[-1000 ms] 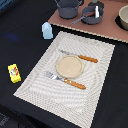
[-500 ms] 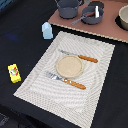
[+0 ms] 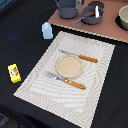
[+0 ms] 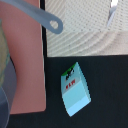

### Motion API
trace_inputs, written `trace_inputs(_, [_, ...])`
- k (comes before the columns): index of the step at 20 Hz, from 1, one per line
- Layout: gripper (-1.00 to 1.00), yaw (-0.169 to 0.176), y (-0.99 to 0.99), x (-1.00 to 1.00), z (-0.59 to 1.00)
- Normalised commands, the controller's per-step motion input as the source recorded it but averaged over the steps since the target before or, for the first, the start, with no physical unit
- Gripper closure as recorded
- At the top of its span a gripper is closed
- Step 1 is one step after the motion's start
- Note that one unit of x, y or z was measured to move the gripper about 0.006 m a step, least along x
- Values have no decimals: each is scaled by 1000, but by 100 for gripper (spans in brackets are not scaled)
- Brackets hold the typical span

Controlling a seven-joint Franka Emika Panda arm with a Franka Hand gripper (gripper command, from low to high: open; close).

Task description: Interact with the objects in diverse but meaningful ways.

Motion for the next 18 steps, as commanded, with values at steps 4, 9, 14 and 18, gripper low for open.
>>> trace_inputs(4, [-100,0,-329,-807,-526])
trace_inputs(9, [-100,0,-325,-795,-483])
trace_inputs(14, [-100,0,-375,-763,-70])
trace_inputs(18, [-100,0,-435,-709,-14])
